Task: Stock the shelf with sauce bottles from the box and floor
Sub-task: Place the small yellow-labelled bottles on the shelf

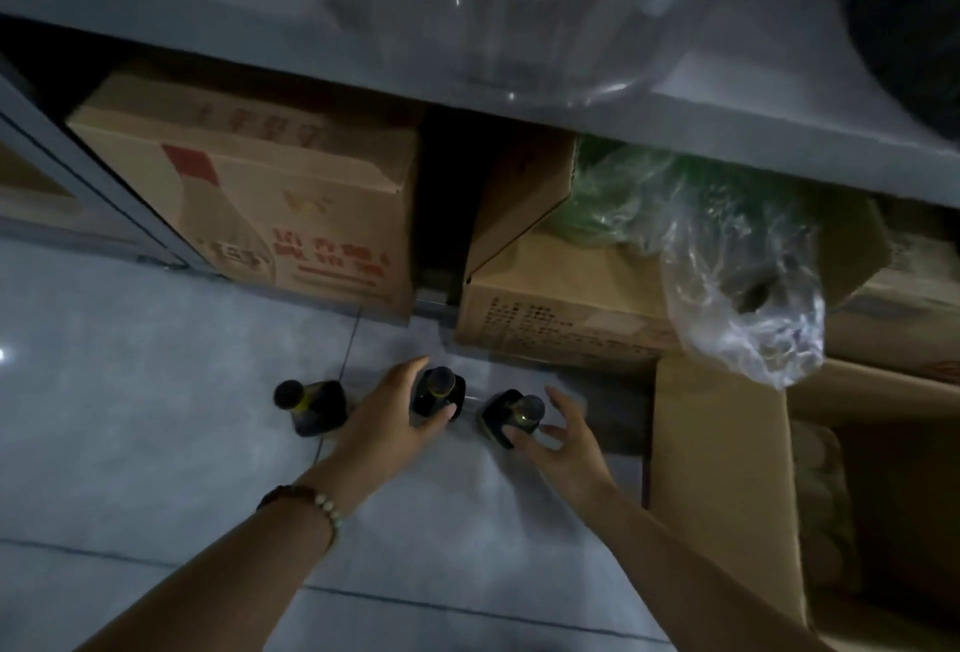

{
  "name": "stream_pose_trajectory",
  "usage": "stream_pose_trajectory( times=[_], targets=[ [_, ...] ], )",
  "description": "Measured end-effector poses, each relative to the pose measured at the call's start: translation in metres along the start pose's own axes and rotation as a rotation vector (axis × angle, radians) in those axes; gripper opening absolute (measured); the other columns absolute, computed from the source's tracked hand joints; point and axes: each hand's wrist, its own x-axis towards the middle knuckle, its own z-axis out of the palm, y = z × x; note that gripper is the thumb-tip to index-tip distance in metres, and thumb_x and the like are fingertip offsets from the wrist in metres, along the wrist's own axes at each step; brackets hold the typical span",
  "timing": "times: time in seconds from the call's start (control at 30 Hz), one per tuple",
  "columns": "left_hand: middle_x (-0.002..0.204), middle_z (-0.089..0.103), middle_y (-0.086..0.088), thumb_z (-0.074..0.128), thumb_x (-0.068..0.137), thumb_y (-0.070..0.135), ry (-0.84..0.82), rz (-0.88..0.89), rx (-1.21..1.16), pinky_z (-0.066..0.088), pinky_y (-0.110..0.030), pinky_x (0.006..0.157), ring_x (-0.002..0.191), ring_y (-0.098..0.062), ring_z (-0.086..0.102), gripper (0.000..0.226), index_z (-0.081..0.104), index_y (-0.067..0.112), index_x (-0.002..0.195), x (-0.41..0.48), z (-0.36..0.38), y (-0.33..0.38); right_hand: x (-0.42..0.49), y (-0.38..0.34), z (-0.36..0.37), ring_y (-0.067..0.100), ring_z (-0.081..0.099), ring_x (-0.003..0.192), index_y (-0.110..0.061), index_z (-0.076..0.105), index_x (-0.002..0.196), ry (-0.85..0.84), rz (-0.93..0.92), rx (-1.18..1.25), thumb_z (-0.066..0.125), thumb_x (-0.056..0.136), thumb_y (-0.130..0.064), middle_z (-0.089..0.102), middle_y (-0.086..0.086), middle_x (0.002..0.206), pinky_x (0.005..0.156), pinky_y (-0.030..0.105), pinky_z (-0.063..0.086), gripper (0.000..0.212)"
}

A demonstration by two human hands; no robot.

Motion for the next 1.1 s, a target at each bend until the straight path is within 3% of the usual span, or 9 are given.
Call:
stream_pose_trajectory(
  times=[0.1,0.17,0.27,0.43,0.57,0.67,0.77,0.93,1.1],
  targets=[
    [0.142,0.044,0.0,0.065,0.085,0.037,-0.027,0.002,0.0,0.032,-0.015,0.091,0.126,-0.016,0.046,0.067,0.034,0.019,0.142,0.026,0.02,-0.015,0.026,0.015,0.015,0.005,0.06,0.084,-0.024,0.046,0.128,0.034,-0.026,-0.005,0.076,0.078,-0.014,0.055,-0.006,0.107,0.065,0.011,0.049,0.059],
    [0.137,0.05,0.0,0.067,0.084,0.034,-0.029,-0.007,-0.032,0.035,-0.015,0.088,0.122,-0.016,0.05,0.063,0.039,0.019,0.139,0.038,0.029,-0.023,0.039,0.025,0.022,0.009,0.061,0.081,-0.025,0.057,0.103,0.071,-0.067,-0.003,0.077,0.075,-0.007,0.062,-0.007,0.093,0.065,0.009,0.049,0.038],
    [0.123,0.06,0.001,0.069,0.083,0.027,-0.016,0.004,-0.089,0.039,-0.016,0.085,0.113,-0.014,0.056,0.051,0.05,0.018,0.13,0.05,0.038,-0.03,0.055,0.036,0.024,0.013,0.063,0.084,-0.028,0.061,0.083,0.134,-0.124,-0.051,0.076,0.074,-0.003,0.067,-0.003,0.089,0.074,0.017,0.05,0.03],
    [0.101,0.068,-0.001,0.073,0.08,0.02,-0.028,0.061,-0.07,0.048,-0.028,0.085,0.097,-0.016,0.062,0.026,0.063,0.014,0.103,0.063,0.043,-0.031,0.063,0.044,0.021,0.01,0.064,0.086,-0.032,0.063,0.078,0.116,-0.111,-0.079,0.075,0.076,-0.011,0.069,-0.008,0.088,0.077,0.02,0.05,0.024],
    [0.094,0.067,-0.001,0.073,0.079,0.016,0.029,0.08,-0.106,0.049,-0.025,0.081,0.092,-0.015,0.063,0.022,0.064,0.012,0.099,0.052,0.036,-0.022,0.052,0.035,0.009,-0.003,0.064,0.072,-0.028,0.064,0.078,0.129,-0.094,-0.009,0.073,0.078,-0.006,0.068,-0.013,0.079,0.057,0.004,0.045,0.024],
    [0.091,0.067,0.005,0.073,0.079,0.02,0.055,0.127,-0.103,0.045,-0.014,0.076,0.088,-0.009,0.062,0.021,0.063,0.017,0.097,0.032,0.018,-0.003,0.026,0.015,-0.013,-0.008,0.062,0.064,-0.025,0.064,0.077,0.129,-0.126,-0.011,0.074,0.077,-0.004,0.067,-0.013,0.075,0.055,0.004,0.044,0.023],
    [0.087,0.066,0.012,0.073,0.079,0.025,0.066,0.179,-0.101,0.042,-0.005,0.071,0.087,-0.003,0.062,0.02,0.061,0.023,0.094,0.003,-0.019,0.037,-0.022,-0.024,-0.047,-0.002,0.062,0.069,-0.024,0.064,0.084,0.099,-0.16,-0.027,0.075,0.079,-0.014,0.067,-0.01,0.079,0.059,0.012,0.046,0.015],
    [0.087,0.068,0.003,0.068,0.078,0.043,0.004,0.264,-0.044,0.052,-0.034,0.077,0.083,-0.012,0.064,0.029,0.061,0.021,0.096,-0.056,-0.114,0.15,-0.126,-0.12,-0.109,0.023,0.064,0.083,-0.002,0.062,0.088,0.112,-0.227,0.063,0.071,0.08,-0.004,0.068,0.008,0.081,0.075,0.031,0.05,0.011],
    [0.074,0.063,0.013,0.061,0.07,0.061,0.043,0.486,-0.04,0.04,-0.011,0.062,0.072,0.006,0.058,0.03,0.054,0.034,0.081,-0.133,-0.235,0.292,-0.263,-0.261,-0.178,0.014,0.068,0.078,0.004,0.062,0.09,0.111,-0.433,-0.008,0.068,0.081,-0.006,0.071,0.013,0.081,0.07,0.021,0.052,0.015]
  ],
)
